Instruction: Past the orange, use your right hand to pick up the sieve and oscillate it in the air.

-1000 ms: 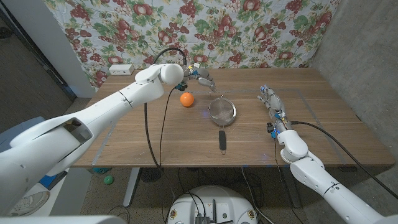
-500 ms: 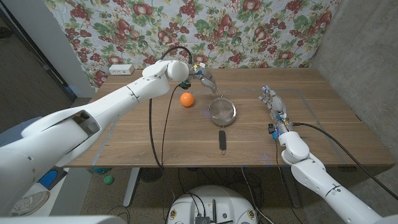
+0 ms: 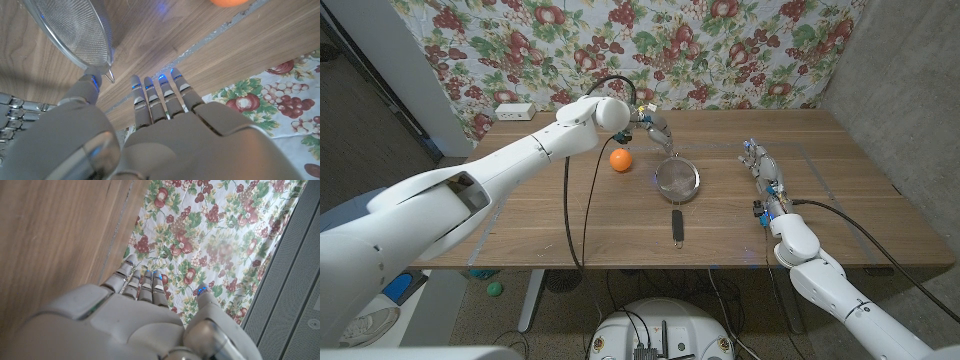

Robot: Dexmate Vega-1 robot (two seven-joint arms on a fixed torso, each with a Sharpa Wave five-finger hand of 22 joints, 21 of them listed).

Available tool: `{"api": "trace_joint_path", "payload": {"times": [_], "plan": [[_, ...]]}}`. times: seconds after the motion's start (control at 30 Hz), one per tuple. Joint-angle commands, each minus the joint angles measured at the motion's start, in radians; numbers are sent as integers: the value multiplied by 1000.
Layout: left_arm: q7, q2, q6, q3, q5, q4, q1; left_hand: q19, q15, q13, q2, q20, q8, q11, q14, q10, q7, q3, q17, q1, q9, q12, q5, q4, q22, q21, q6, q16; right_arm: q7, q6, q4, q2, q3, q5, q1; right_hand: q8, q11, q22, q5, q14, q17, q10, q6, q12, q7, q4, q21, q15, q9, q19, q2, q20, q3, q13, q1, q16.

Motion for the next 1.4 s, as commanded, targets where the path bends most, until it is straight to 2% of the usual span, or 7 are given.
{"api": "trace_joint_path", "payload": {"times": [0.03, 0.53, 0.9, 1.4], "plan": [[-2, -22, -12, 22, 18, 21, -5, 11, -62, 3, 4, 3, -1, 0, 11, 13, 2, -1, 3, 17, 4, -2, -5, 3, 5, 0, 18, 1, 4, 12, 2, -2, 8, 6, -13, 0, 2, 3, 5, 8, -1, 11, 9, 0, 1, -4, -1, -3, 4, 4, 7, 1, -1, 5, -3, -2], [15, -41, -16, 38, 46, 32, 0, 16, -63, 3, 12, 1, -2, -4, 10, 13, 11, -2, 4, 36, 6, -7, -4, 4, 5, 0, 31, -1, 4, 20, 3, 2, 15, 14, -25, 0, 4, 3, 5, 8, -1, 13, 9, 1, 1, -4, -5, -3, 4, 5, 7, 2, -1, 5, -4, -2], [25, -62, -25, 54, 59, 64, -3, 22, -60, 5, 48, 8, 2, 2, 15, 24, 16, 8, 6, 82, 9, -11, 3, 4, 7, 1, 62, -1, 9, 30, 16, 5, 16, 14, -22, 0, 4, 3, 4, 8, -1, 10, 11, -1, 2, -4, -8, -3, 4, 6, 7, 2, -1, 5, -5, -2], [75, -92, -64, 61, 48, 123, 0, 33, -64, 5, 73, 11, 5, -1, 26, 36, 21, 13, 7, 123, 12, -13, 6, 1, 7, 4, 87, 1, 9, 32, 28, 11, 20, 23, -19, -1, 2, 4, 4, 9, -1, 11, 10, 0, 1, -3, -13, -2, 4, 8, 8, 2, -2, 5, -6, -3]]}}
